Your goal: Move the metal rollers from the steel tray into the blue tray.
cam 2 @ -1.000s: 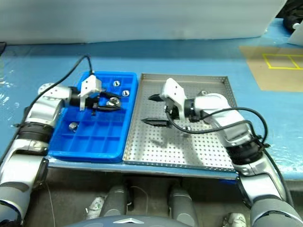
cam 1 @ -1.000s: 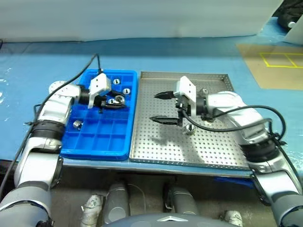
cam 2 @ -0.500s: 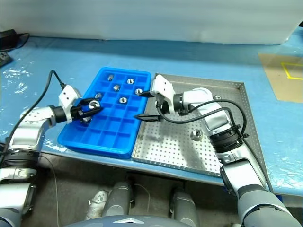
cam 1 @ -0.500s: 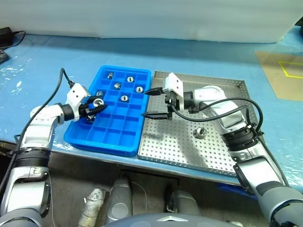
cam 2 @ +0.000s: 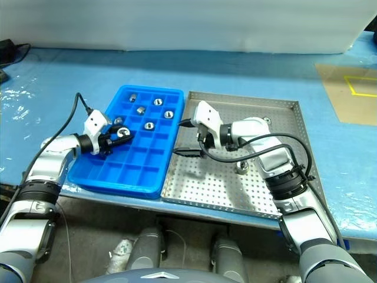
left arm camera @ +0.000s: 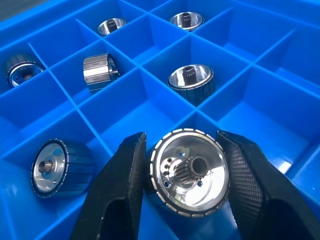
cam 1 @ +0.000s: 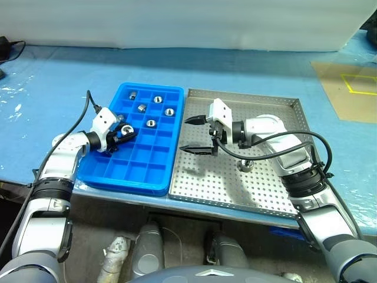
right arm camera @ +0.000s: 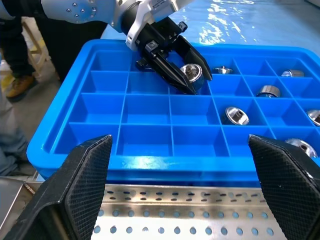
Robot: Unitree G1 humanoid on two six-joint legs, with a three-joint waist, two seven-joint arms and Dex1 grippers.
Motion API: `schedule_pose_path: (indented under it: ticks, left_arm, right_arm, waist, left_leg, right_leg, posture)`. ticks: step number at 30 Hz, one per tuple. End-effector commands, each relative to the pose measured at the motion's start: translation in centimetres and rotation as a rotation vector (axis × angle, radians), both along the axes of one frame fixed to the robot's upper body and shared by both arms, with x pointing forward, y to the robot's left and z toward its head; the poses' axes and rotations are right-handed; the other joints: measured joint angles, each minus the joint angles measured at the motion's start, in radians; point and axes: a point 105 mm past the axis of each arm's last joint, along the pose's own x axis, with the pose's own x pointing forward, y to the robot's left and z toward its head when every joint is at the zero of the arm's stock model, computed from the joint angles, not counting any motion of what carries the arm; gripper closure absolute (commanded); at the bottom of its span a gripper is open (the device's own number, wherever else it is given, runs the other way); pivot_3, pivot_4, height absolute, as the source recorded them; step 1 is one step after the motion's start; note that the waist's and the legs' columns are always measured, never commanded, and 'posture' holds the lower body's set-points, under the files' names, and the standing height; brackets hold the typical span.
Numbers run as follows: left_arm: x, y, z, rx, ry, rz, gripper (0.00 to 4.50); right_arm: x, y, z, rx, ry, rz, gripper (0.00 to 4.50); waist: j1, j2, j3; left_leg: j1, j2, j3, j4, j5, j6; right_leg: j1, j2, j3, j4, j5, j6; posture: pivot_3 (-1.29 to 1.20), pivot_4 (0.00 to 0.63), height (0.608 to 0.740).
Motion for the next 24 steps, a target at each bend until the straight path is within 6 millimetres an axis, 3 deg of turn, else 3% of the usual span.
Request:
schedule_pose_path:
  ticks: [1, 5, 9, 14, 20, 24]
  left_arm:
    - [0.0, -1.0, 0.4, -0.023, -0.019, -0.045, 1.87]
    - [0.1, -1.5, 0.7, -0.021, -0.031, -0.059, 0.69]
    - [0.0, -2.2, 1.3, -0.034, -0.043, -0.090, 0.69]
    - [-1.5, -6.1, 3.3, -0.085, -0.056, -0.278, 0.69]
    - [-1.0, -9.7, 6.0, -0.145, -0.081, -0.412, 0.69]
    - [0.0, -12.0, 6.2, -0.118, -0.089, -0.494, 0.69]
  right_arm:
    - [-0.2, -0.2, 1.4, 0.028, -0.054, -0.009, 0.00]
    - [-0.3, -0.4, 1.4, 0.032, -0.053, -0.020, 0.00]
    - [-0.3, -0.4, 1.5, 0.034, -0.054, -0.028, 0.00]
    - [-0.2, -1.6, 2.0, 0.036, -0.060, -0.072, 0.00]
    - [-0.1, -4.3, 2.2, 0.011, -0.071, -0.174, 0.00]
    - [-0.4, -7.0, 2.3, 0.004, -0.071, -0.292, 0.00]
  waist:
    - [0.000, 0.000, 0.000]
    - [0.004, 0.000, 0.000]
    - [0.008, 0.000, 0.000]
    - [0.015, 0.000, 0.000]
    - [-0.004, 0.000, 0.000]
    - [-0.021, 0.000, 0.000]
  left_leg:
    - [0.000, 0.000, 0.000, 0.000, 0.000, 0.000]
    - [-0.001, 0.000, 0.000, 0.000, 0.000, 0.000]
    - [-0.001, -0.001, 0.000, 0.000, -0.001, 0.002]
    - [-0.002, -0.001, 0.000, 0.000, -0.001, 0.002]
    - [-0.001, 0.000, 0.001, 0.001, 0.000, 0.001]
    - [0.000, -0.001, 0.001, 0.000, 0.000, 0.000]
  right_leg:
    - [0.000, 0.000, 0.000, 0.000, 0.000, 0.000]
    - [0.000, -0.001, 0.000, 0.000, 0.000, 0.000]
    - [0.000, -0.003, 0.000, -0.001, 0.000, 0.000]
    - [0.000, -0.005, -0.001, -0.001, 0.000, 0.000]
    - [0.000, -0.001, 0.000, 0.000, 0.000, 0.000]
    - [0.001, 0.001, 0.001, 0.000, 0.000, 0.000]
  posture:
    - [0.04, 0.150, 0.740]
    - [0.03, 0.150, 0.740]
    - [0.01, 0.150, 0.740]
    - [-0.02, 0.150, 0.740]
    - [-0.09, 0.150, 0.740]
    - [-0.19, 0.150, 0.740]
